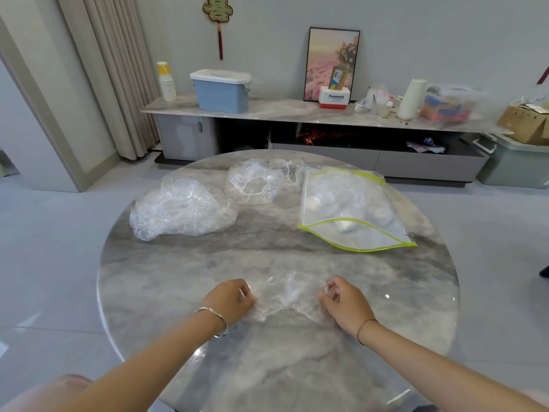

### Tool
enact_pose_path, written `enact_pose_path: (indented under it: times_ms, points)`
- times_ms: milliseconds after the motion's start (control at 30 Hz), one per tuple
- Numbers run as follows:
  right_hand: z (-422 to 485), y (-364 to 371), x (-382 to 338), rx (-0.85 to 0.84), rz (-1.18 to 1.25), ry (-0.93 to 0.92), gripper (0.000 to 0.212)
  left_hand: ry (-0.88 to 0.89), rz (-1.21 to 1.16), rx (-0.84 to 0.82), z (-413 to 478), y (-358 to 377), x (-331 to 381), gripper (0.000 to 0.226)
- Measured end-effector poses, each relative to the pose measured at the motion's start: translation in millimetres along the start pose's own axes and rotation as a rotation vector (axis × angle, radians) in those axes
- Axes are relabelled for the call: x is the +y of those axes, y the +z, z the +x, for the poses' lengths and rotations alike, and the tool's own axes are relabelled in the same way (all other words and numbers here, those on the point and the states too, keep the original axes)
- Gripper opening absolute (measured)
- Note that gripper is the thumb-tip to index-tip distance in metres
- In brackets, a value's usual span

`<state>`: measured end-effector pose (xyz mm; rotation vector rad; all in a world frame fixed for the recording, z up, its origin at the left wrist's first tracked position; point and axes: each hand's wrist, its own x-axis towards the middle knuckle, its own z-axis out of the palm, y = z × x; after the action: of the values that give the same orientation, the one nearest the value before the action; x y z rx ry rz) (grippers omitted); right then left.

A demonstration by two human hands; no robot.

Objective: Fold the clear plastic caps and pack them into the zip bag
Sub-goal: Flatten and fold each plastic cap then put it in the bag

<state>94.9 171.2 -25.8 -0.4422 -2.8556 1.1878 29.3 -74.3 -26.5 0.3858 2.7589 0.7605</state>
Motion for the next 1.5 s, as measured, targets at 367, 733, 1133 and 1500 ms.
enact_pose_path:
  times_ms: [367,733,1133,1500]
  points:
    - [-0.5,22.8,-2.9,0.019,-0.409,-0.436,0.073,0.750,0.484,0.143,13.4,35.9,15.1,0.044]
    - [0.3,29.0,10.8,-0.266,-0.565,-0.328,0.116,0.501,0.428,-0.054,20.6,51.2,4.4,0.052]
    - [-0.3,33.9,16.0,-0.241,-0.609,-0.356,0.115,0.469,0.501,-0.066,17.8,51.4,9.3,0.054]
    - [-5.4,21.6,6.0,-0.234,-0.494,-0.471,0.086,0.488,0.411,-0.086,20.1,30.4,20.9,0.096]
